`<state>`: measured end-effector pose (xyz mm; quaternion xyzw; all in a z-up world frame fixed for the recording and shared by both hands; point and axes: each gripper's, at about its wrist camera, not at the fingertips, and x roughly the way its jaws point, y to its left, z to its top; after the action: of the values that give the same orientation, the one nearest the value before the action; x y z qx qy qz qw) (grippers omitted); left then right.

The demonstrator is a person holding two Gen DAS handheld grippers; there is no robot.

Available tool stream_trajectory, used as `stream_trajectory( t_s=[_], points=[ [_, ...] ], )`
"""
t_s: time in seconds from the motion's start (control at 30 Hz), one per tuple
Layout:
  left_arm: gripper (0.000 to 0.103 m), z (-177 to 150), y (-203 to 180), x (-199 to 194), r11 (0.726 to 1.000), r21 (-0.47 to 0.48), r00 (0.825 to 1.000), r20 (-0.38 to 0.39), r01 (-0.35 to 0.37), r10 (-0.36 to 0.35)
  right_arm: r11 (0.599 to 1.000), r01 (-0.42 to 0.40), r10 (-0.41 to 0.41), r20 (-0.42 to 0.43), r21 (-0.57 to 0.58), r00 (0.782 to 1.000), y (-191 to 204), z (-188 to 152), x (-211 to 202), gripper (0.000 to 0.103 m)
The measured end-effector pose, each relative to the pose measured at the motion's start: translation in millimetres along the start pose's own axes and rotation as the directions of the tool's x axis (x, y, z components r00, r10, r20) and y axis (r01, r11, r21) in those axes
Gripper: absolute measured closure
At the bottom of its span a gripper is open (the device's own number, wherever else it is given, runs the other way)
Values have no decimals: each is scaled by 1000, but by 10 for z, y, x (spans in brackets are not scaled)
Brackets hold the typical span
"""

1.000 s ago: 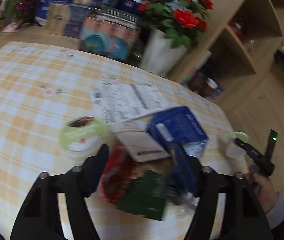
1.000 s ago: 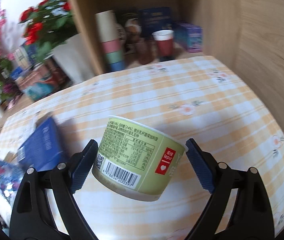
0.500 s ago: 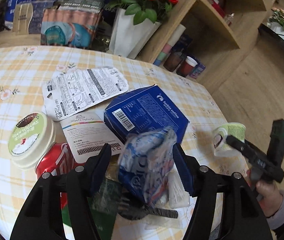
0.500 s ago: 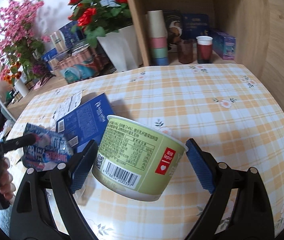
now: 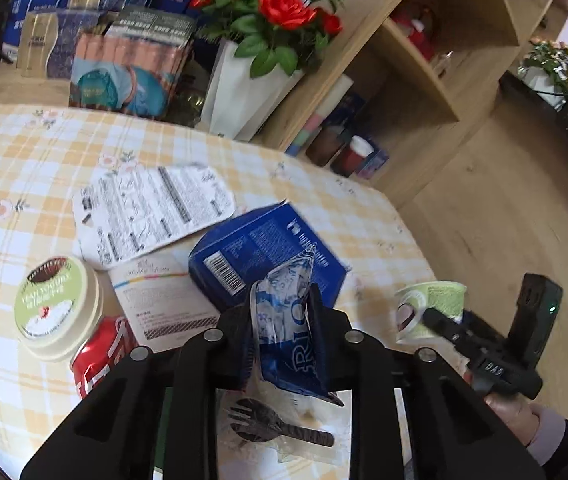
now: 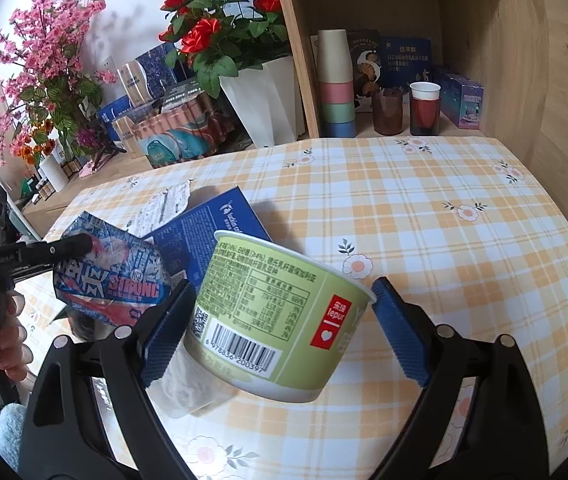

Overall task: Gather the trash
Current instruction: 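Grasp the blue STRONG snack wrapper with the left gripper while the right holds the green cup, then lower the green cup into the brown bin and open the right gripper while left holds wrapper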

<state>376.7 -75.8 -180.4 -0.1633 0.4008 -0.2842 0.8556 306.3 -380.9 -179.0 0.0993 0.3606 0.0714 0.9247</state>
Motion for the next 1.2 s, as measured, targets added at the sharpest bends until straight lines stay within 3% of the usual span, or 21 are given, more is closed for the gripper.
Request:
stream_trajectory(
  t_s=[0.27, 0.5, 0.83, 1.03, 1.2],
  points=[
    [80, 95, -255, -419, 999, 41, 996, 93, -9, 5, 1000, -13, 12, 47, 27, 999, 196, -64, -245, 15],
    [80, -8, -442, -852, 997, 74, 988, 149, -36, 25, 997, -33, 27, 80, 70, 996, 380, -217, -487, 15],
    [80, -416, -594, -1454, 996, 69, 982, 185, -51, 37, 995, -22, 13, 97, 93, 995, 612, -543, -902, 15],
    [80, -741, -599, -1809, 999, 14, 977, 212, -38, 34, 999, -11, 5, 121, 52, 993, 823, -735, -1156, 15],
    [80, -997, -634, -2091, 997, 17, 970, 235, -69, 63, 999, -24, 19, 125, 33, 992, 971, -905, -1290, 15]
  ],
)
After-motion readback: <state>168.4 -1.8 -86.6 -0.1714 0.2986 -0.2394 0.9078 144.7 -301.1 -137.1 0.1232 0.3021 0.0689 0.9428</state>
